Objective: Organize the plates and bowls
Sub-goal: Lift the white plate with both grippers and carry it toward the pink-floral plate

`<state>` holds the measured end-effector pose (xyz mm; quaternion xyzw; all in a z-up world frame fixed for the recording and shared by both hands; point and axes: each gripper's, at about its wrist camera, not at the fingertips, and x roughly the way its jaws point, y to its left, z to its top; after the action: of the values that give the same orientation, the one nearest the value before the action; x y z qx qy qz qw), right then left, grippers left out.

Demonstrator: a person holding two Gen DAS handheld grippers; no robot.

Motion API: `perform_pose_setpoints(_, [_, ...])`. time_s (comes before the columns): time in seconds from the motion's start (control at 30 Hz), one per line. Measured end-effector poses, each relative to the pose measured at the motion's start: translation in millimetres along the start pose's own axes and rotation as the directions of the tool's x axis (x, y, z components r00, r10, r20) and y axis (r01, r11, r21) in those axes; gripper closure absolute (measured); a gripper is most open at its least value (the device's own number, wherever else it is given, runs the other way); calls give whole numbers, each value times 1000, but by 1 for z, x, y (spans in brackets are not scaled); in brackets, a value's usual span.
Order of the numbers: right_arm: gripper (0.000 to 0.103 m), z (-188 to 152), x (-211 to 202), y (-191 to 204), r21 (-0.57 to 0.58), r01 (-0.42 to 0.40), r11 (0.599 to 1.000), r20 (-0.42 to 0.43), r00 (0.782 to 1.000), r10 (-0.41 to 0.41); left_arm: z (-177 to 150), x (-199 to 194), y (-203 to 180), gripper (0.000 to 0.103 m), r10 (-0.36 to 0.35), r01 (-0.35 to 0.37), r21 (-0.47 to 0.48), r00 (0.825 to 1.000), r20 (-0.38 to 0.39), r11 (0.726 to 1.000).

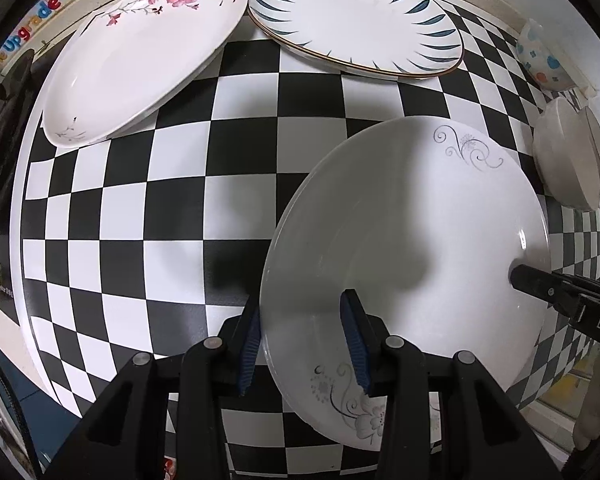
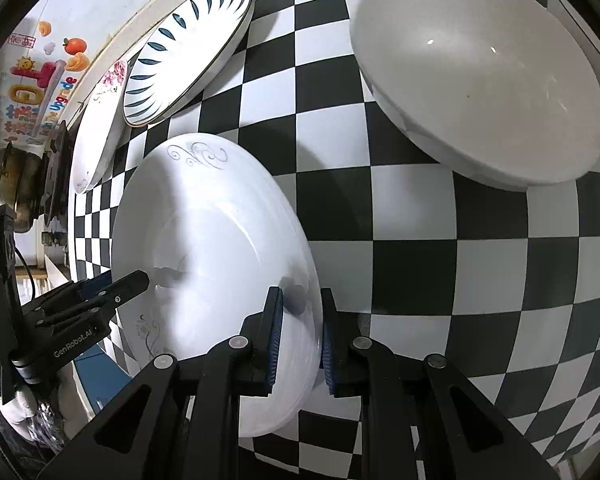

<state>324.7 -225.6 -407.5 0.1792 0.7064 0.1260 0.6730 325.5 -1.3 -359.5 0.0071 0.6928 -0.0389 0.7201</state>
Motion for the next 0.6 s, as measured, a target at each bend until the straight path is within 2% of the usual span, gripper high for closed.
perform_pose_setpoints(0.17, [83, 3, 3, -5, 10, -27, 1000, -26, 999, 28, -1, -11, 0, 67, 0, 0, -34, 1000, 13, 999])
perform_pose_setpoints(0.27, [83, 2, -8, -10, 31, -21, 999, -39, 999, 22, -3, -45, 16, 67, -4, 10, -89, 997, 74, 996])
perform_pose_setpoints(0.37, [78, -1, -48, -5, 22, 34, 999, 32, 999, -35, -2, -84, 48, 65, -14, 39, -168, 989, 148, 985])
perform_pose_setpoints(0.4, [75, 0, -62, 1, 11, 27, 1000, 52, 998, -28, -1, -94, 60, 61, -18, 51, -192, 985, 169, 980])
perform_pose_setpoints(0.43, [73, 3, -75, 9, -1, 10, 1000, 69, 998, -10, 2, -103, 75, 56, -18, 61, -223, 981, 192, 973])
perform_pose_setpoints(0.5, [62, 13, -94, 30, -39, -31, 999, 96, 995, 35, 14, -111, 107, 54, -28, 87, -269, 976, 215, 959])
perform_pose_setpoints(0.6, [55, 49, -104, 85, -145, -162, 976, 101, 979, 177, 39, -100, 154, 54, -42, 113, -341, 977, 209, 933])
